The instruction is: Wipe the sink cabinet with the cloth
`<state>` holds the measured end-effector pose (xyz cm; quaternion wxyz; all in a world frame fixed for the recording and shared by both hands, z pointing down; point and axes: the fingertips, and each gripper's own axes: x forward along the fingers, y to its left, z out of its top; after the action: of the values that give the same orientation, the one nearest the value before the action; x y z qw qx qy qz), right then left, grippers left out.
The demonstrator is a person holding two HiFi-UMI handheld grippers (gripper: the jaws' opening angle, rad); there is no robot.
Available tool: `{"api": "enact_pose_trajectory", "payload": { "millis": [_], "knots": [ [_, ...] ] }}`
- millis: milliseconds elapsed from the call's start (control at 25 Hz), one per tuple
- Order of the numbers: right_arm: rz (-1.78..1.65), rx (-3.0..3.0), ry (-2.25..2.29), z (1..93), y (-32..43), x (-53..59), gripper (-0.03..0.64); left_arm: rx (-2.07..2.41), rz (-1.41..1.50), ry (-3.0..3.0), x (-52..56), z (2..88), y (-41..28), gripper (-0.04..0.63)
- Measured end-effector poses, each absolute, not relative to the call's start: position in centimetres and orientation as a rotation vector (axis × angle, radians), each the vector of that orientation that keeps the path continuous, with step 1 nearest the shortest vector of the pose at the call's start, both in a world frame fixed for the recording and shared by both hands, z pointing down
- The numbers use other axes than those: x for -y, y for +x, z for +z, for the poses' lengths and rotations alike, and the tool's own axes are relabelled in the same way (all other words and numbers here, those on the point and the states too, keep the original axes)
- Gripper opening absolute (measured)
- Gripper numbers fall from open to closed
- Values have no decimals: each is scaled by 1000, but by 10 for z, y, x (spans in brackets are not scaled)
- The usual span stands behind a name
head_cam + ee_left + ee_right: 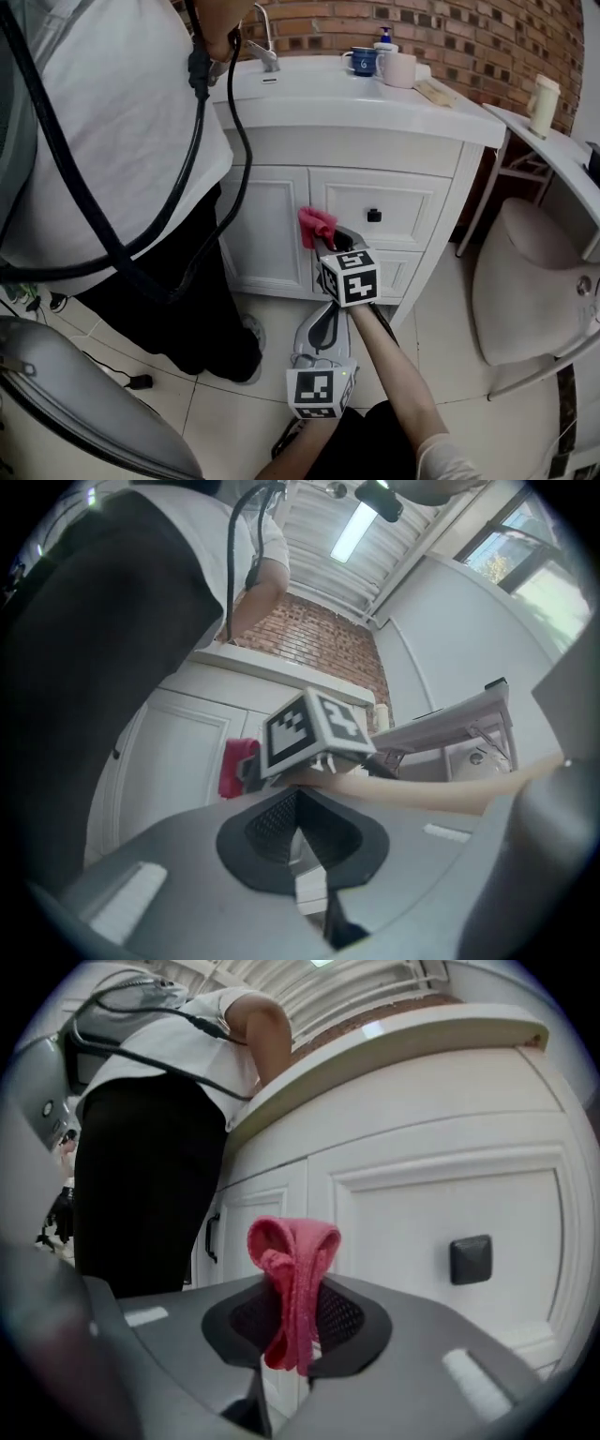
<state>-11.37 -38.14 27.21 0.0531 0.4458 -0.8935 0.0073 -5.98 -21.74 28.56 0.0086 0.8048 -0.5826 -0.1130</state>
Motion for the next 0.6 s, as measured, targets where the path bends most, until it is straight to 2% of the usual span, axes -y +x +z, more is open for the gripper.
{"api": "enact_pose_trajectory", "payload": {
  "millis": [160,600],
  "knots": [
    [44,2676,1445,279,-106,397,66,1810,-355,2514,216,286,-63,5],
    [90,2565,1730,266,8,388,64,1800,-240,2569,219,294,-47,5]
  ]
}}
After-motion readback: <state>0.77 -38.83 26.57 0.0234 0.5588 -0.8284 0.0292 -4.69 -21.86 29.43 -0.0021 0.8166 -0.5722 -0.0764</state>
